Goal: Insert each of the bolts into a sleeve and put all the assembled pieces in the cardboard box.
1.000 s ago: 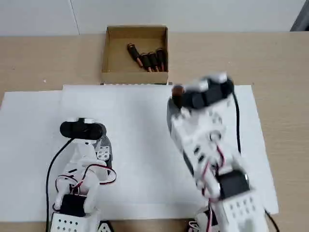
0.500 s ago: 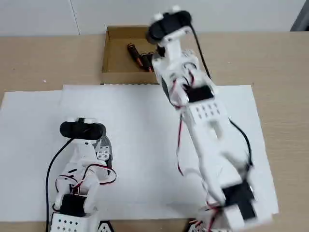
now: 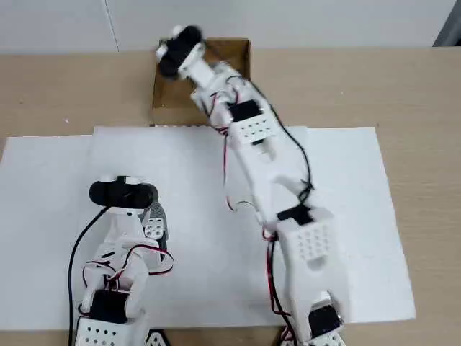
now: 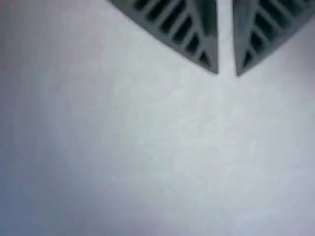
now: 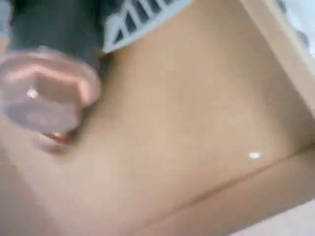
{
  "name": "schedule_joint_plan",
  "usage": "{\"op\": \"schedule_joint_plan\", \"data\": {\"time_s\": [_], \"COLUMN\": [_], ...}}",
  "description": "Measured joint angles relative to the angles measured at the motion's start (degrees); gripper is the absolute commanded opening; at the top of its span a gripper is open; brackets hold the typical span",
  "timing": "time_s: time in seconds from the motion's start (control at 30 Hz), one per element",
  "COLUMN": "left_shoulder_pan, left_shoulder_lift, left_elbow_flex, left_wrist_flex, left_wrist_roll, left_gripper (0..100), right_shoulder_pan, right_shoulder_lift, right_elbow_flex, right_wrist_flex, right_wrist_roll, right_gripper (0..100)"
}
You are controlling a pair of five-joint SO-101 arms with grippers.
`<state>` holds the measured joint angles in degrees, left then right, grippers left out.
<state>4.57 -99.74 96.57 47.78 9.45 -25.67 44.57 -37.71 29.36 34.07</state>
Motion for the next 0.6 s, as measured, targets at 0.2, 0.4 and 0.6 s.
{"op": "schedule_joint_plan", "data": {"time_s": [0.2,0.4,0.6], "left_shoulder_pan": [0.0,0.0,0.0], "left_shoulder_lift": [0.0,0.0,0.0], "left_elbow_flex": [0.0,0.0,0.0], "left_wrist_flex": [0.0,0.0,0.0], "left_wrist_roll": [0.0,0.0,0.0], "left_gripper": [1,1,1], "right_shoulder_pan": [-2.1,-2.8,-3.4], "right_shoulder_lift": [10.7,14.7,14.7], "right_elbow_flex": [-10.2,-15.1,-16.3], "right_wrist_flex": [0.0,0.0,-0.1], "right_wrist_roll": [8.0,9.6,9.6], "right_gripper": [8.0,16.8,10.0]}}
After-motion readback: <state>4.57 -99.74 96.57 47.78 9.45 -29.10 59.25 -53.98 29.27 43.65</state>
